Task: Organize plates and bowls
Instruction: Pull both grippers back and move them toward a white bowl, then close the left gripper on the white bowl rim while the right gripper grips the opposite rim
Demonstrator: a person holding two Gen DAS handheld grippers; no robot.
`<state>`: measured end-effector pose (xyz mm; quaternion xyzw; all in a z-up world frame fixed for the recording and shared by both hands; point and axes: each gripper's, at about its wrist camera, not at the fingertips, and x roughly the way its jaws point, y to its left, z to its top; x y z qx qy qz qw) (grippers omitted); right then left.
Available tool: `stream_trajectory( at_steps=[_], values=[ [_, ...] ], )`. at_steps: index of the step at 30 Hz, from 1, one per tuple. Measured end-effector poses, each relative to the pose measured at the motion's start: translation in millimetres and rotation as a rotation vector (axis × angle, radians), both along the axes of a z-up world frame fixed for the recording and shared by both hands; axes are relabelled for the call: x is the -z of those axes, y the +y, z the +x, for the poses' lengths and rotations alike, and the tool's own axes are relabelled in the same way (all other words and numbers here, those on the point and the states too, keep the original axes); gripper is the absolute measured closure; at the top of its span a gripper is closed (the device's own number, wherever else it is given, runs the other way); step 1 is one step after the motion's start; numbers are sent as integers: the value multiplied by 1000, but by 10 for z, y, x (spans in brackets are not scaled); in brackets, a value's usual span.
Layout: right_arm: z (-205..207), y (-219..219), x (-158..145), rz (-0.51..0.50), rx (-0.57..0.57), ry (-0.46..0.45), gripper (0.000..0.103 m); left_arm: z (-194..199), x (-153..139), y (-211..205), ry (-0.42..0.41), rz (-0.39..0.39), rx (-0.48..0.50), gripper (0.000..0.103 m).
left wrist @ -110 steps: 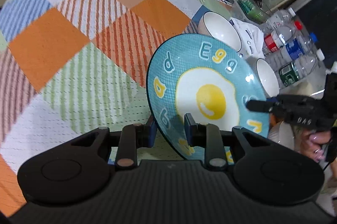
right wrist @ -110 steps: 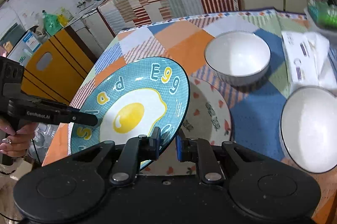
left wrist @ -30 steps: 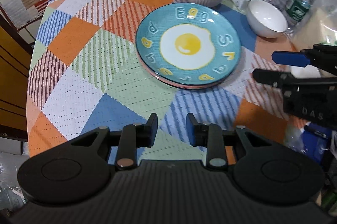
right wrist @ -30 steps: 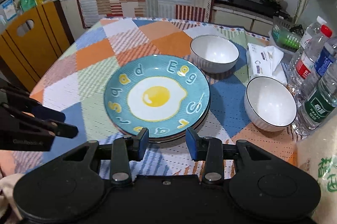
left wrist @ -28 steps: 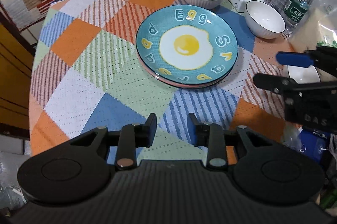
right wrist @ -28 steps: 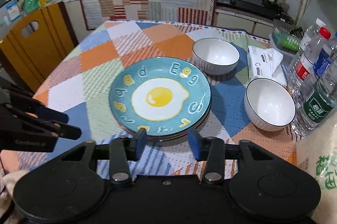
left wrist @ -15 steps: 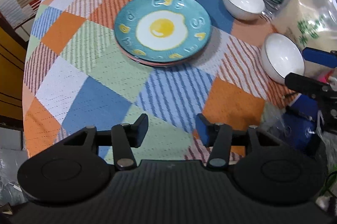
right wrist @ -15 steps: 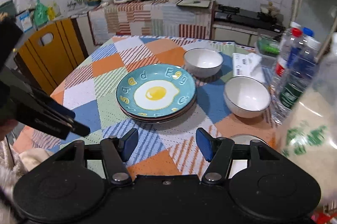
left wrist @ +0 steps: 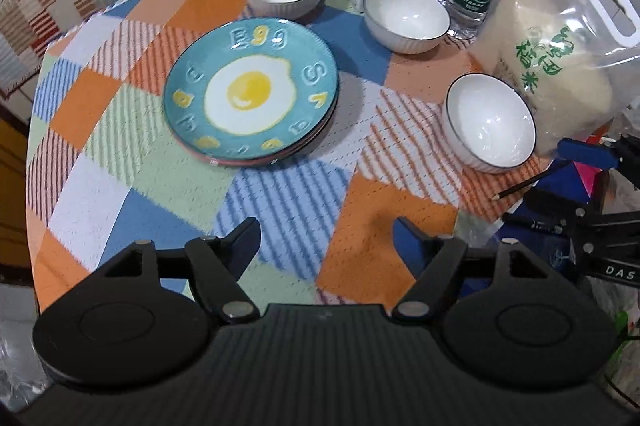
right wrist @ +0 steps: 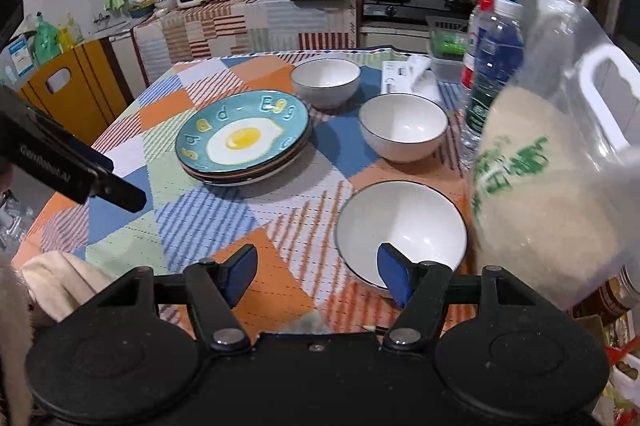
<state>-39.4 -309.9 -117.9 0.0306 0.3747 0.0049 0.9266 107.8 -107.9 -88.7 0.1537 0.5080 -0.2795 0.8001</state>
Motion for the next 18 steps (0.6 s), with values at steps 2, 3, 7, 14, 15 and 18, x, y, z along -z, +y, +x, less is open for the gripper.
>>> stream_trajectory(
  at_steps=[2,3,7,14,15,18],
  values=[
    [-29,-48,42,-13,21,-18,31,53,44,-104,5,-34,38,30],
    [-41,-84,78,-17,30,-24,30,106,80,-148,19,-59,56,29],
    [-51,-193,231,-43,74,-36,15,249,203,-300,19,-47,59,29],
    [71,-320,566,-45,105,-2,13,366,379,-581,69,-162,44,27],
    [96,-332,612,-36,112,11,13,369,416,-644,78,-179,39,27],
    [192,-354,746,-29,105,36,13,381,550,-860,113,-223,38,27]
  ],
)
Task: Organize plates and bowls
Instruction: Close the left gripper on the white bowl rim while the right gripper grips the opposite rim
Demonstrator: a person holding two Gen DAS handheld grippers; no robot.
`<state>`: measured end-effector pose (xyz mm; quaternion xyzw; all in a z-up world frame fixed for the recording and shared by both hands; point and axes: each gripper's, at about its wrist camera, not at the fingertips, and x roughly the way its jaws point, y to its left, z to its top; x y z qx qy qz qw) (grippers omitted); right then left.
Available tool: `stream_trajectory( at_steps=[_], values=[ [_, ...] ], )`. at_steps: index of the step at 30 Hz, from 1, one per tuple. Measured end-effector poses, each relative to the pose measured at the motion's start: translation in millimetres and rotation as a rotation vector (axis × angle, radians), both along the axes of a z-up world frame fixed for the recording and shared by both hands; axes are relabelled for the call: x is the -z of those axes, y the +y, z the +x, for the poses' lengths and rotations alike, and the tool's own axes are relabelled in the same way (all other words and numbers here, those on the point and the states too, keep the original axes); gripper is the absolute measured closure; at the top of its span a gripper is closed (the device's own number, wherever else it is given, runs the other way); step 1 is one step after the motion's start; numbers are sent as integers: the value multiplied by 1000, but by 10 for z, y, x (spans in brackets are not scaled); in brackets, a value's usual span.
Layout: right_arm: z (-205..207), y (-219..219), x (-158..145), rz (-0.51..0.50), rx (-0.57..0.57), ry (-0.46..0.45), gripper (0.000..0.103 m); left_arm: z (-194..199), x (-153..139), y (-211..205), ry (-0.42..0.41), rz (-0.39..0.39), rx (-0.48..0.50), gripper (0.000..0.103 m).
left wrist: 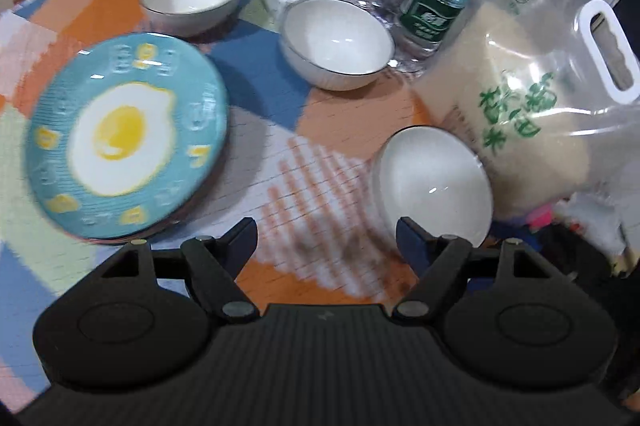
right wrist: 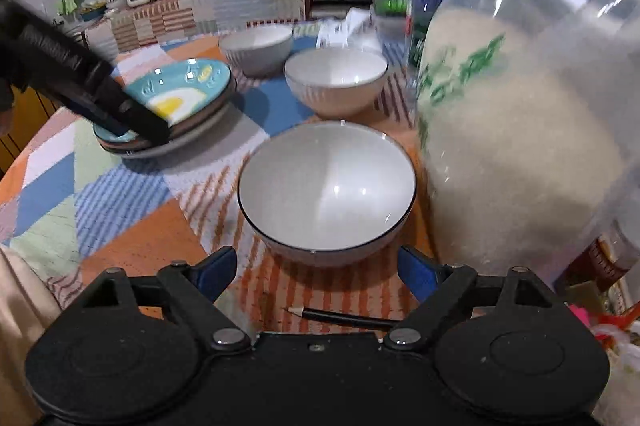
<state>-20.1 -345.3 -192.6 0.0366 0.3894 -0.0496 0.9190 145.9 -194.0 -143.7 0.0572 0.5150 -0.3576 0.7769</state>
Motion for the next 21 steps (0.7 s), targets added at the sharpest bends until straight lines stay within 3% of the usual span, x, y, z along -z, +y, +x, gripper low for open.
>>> stream_trajectory(
  at_steps=[8,11,13,15,17,21],
  values=[
    [218,-16,212,-66,1,31,13,-2,355,-428,22,4,11,33],
    [248,-13,211,-56,-18,38,13,13,436,-479,46,16,-9,51],
    [267,3,219,-60,-29,45,13,34,485,-492,76,17,-13,69],
    [306,20,242,-69,-44,66,13,55,519,-491,99,6,-18,76],
    [338,36,255,-84,-48,83,13,79,532,-469,141,-35,-30,88],
    [368,25,278,-76,-49,98,13,37,496,-464,129,-37,-19,91]
  ],
)
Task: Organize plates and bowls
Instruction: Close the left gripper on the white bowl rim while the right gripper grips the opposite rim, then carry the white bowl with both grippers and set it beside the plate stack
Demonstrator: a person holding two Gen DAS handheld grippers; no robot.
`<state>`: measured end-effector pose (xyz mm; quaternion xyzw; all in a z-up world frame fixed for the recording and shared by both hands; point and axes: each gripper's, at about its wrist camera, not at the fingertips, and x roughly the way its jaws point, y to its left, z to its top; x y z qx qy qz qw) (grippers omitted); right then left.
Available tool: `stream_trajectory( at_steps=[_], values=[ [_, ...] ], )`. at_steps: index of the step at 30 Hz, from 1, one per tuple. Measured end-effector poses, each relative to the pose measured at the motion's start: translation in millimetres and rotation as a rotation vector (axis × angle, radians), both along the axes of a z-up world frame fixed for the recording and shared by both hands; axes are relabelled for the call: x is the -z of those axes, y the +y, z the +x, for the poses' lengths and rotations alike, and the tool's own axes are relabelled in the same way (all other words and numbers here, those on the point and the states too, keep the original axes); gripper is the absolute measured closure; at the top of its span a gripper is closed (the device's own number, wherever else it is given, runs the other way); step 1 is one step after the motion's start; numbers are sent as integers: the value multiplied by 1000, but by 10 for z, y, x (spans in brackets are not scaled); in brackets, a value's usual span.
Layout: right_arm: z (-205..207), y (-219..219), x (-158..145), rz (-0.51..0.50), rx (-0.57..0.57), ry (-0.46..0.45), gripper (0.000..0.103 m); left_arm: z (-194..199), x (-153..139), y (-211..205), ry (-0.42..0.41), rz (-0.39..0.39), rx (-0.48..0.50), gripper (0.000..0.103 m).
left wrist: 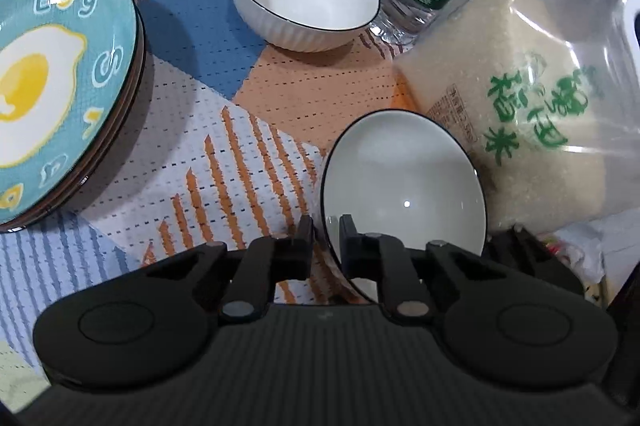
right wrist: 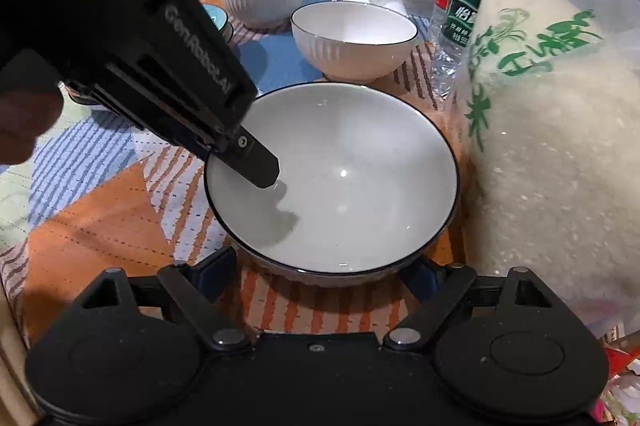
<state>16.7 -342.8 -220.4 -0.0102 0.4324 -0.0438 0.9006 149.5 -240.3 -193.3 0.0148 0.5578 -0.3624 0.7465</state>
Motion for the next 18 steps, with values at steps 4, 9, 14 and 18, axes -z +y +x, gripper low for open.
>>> stream_trajectory(
  at_steps=[4,9,14,18],
  values=[
    [-6,-68,-70,74,24,-18,14,-29,-24,78,9,7,5,90],
    [-1,38,-152,72,-4,-30,14,8,-132,197,31,37,-2,91],
    [-12,188,-294,81,-30,-59,14,3,-314,371,22,57,3,90],
    [2,362,-387,71,-68,-75,14,-34,-429,547,-1,82,4,90]
  ],
)
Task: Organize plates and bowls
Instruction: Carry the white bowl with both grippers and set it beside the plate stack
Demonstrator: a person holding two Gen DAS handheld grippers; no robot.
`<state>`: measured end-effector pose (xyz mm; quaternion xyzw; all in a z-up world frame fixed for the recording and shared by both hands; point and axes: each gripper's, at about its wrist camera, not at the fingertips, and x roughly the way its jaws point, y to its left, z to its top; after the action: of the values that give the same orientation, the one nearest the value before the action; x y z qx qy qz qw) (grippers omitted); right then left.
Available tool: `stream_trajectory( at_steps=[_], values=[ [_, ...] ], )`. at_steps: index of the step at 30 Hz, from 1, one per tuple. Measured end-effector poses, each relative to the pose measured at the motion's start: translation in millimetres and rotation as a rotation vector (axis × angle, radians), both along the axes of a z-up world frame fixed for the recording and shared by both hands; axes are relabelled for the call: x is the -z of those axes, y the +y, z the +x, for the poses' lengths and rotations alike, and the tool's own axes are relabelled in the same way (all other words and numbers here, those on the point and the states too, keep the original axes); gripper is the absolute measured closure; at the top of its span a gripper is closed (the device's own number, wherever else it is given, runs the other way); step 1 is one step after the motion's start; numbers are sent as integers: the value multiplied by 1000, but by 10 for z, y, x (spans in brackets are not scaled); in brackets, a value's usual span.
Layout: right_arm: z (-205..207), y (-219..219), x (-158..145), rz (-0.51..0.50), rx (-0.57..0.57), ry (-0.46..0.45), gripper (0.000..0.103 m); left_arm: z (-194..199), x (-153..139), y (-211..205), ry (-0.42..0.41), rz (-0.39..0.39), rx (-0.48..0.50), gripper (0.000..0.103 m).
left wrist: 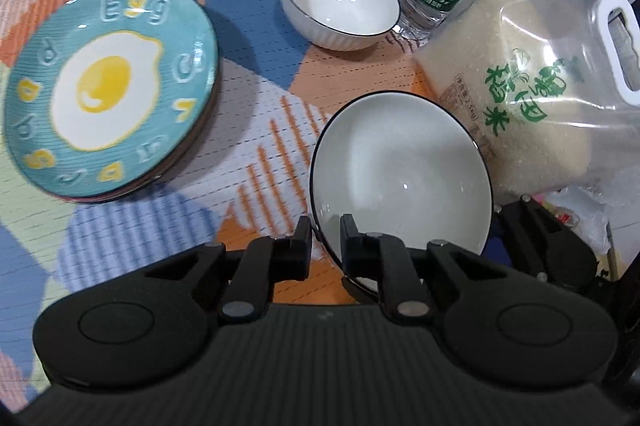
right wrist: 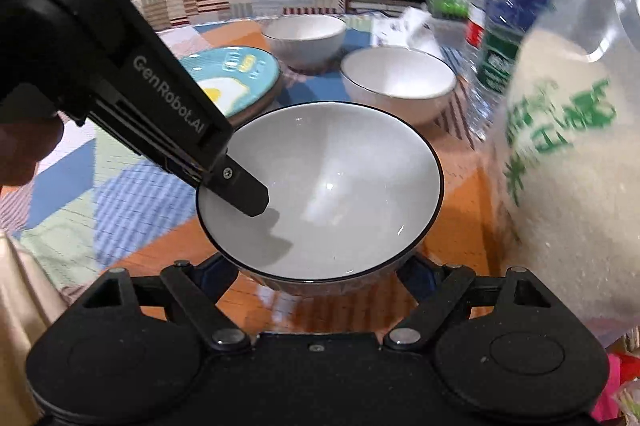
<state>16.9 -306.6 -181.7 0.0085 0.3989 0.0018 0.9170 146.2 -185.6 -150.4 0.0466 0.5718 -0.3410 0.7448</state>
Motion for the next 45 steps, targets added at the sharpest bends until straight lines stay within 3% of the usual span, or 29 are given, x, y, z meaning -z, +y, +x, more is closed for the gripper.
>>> stream_trajectory(
  at_steps=[11,24,33,41,45],
  values=[
    [79,464,-44,-8,-144,4,14,-76,-22,564,-2,51,-87,90],
    [230,820,149,-13,-283,44,14,-31,222,983,43,103,-177,89],
    [313,850,334,-14,-312,53,14,-31,419,965,41,137,-180,88],
    [260,877,391,-44,-303,64,14,-69,410,931,-1,150,-133,87],
    [130,820,288,-34,-269,82,14,-158,306,906,-49,166,-93,77]
  ],
)
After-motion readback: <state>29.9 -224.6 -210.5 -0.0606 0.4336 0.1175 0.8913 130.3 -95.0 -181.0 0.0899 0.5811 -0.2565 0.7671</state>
